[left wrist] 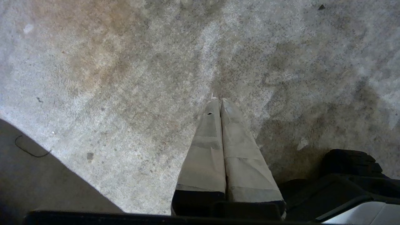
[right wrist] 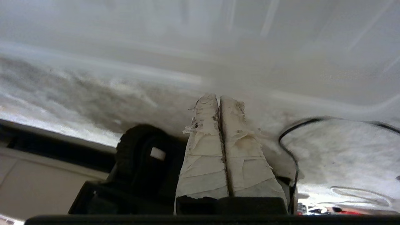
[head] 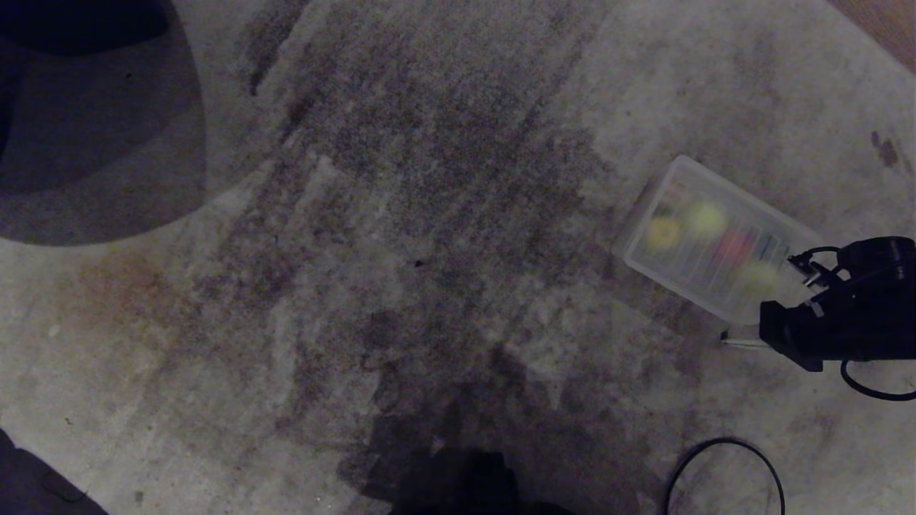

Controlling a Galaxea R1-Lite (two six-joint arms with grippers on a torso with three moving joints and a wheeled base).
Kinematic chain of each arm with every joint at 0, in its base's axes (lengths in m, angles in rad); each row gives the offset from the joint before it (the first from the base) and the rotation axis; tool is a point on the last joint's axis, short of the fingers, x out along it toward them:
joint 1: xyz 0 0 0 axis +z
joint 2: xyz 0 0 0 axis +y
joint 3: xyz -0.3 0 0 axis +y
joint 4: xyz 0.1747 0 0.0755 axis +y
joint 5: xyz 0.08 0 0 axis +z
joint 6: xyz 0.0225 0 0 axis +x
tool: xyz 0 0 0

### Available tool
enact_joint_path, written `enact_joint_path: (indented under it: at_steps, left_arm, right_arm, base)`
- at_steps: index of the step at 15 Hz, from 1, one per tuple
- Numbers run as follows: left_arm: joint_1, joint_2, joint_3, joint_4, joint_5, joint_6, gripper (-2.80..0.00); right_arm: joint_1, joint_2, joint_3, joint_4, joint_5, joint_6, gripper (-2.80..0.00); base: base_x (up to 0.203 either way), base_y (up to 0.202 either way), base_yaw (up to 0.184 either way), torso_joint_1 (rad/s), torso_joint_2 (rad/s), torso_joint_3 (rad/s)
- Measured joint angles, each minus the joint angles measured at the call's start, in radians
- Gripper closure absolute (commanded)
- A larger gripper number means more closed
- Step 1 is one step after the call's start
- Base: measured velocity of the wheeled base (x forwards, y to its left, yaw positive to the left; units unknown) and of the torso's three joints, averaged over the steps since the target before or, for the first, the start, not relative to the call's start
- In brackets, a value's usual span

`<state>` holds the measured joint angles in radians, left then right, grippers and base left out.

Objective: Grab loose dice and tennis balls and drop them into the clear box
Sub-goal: Close the lid

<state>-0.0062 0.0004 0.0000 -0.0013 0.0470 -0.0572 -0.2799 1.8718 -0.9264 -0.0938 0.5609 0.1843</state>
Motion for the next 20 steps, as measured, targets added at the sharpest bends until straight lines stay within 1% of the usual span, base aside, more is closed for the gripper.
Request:
enact_joint_path:
  at_steps: [8, 14, 20]
  left_arm:
    - [0.0, 0.0, 0.0, 0.0, 0.0, 0.0, 0.0]
    - [0.0, 0.0, 0.0, 0.0, 0.0, 0.0, 0.0]
    - [0.0, 0.0, 0.0, 0.0, 0.0, 0.0, 0.0]
  right_arm:
    - [-0.017, 0.032, -0.058, 0.003, -0.003, 0.0, 0.0]
    - [-0.022, 0.04, -0.065, 0.0, -0.026, 0.0, 0.0]
    - [0.002, 0.026, -0.042, 0.011, -0.013, 0.005, 0.0]
  base:
    - [0.0, 0.0, 0.0, 0.0, 0.0, 0.0]
    - [0.0, 0.0, 0.0, 0.0, 0.0, 0.0]
    - [0.0, 0.0, 0.0, 0.0, 0.0, 0.0]
